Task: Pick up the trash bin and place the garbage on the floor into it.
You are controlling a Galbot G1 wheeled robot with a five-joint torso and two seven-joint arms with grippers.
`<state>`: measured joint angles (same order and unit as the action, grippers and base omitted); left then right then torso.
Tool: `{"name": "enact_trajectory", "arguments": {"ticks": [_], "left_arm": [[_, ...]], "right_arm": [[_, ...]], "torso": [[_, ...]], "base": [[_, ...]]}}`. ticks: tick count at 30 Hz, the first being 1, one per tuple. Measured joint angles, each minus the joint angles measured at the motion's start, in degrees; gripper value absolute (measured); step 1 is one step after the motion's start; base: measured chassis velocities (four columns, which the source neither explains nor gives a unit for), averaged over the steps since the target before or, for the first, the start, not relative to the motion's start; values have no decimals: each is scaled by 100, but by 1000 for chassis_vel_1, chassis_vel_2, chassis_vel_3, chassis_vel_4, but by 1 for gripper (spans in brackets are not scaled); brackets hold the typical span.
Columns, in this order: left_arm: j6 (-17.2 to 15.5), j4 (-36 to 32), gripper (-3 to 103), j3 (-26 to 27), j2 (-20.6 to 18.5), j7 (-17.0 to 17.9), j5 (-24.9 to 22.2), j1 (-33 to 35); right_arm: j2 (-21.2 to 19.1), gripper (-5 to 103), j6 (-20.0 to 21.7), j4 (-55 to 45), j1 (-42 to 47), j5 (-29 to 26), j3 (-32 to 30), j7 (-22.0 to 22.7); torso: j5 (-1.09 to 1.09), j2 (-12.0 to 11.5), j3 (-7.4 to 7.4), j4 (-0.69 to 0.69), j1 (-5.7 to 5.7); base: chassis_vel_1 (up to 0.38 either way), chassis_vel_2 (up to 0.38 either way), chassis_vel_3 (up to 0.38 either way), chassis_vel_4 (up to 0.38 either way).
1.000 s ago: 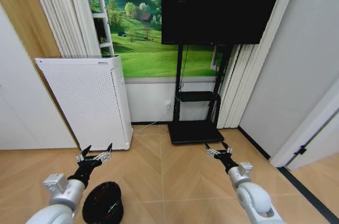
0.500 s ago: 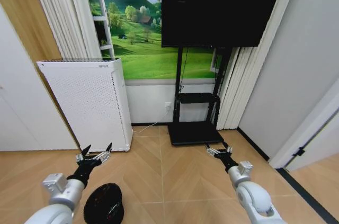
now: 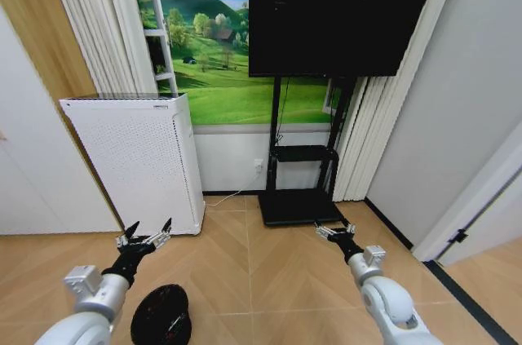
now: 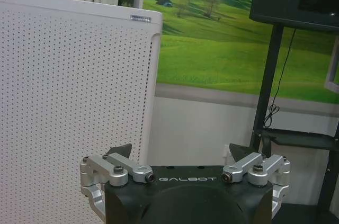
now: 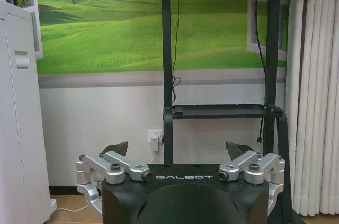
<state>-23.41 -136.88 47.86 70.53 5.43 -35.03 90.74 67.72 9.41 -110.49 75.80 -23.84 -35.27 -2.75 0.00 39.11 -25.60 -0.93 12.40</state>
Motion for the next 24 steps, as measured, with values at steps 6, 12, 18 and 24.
{"name": "enact_trajectory", "arguments": {"ticks": [6, 12, 18, 24], "left_arm": [[-46, 12, 100, -11, 26, 20, -13, -76], [-182, 15, 100, -57, 23, 146, -27, -182], [-219, 11, 100, -94, 42, 211, -3, -191], [-270, -32, 100, -127, 90, 301, 24, -182]], "right_arm": [[18, 100, 5, 37, -29, 27, 32, 0], [27, 100, 17, 65, -100, 25, 49, 2], [34, 100, 17, 98, -94, 26, 43, 1], [-5, 100, 65, 43, -88, -17, -9, -5]], "torso": [[0, 158, -92, 0, 66], [0, 288, -170, 0, 119], [0, 435, -255, 0, 180], [0, 478, -282, 0, 197]], "base": [[0, 0, 0, 0], [0, 0, 0, 0], [0, 0, 0, 0], [0, 0, 0, 0]]}}
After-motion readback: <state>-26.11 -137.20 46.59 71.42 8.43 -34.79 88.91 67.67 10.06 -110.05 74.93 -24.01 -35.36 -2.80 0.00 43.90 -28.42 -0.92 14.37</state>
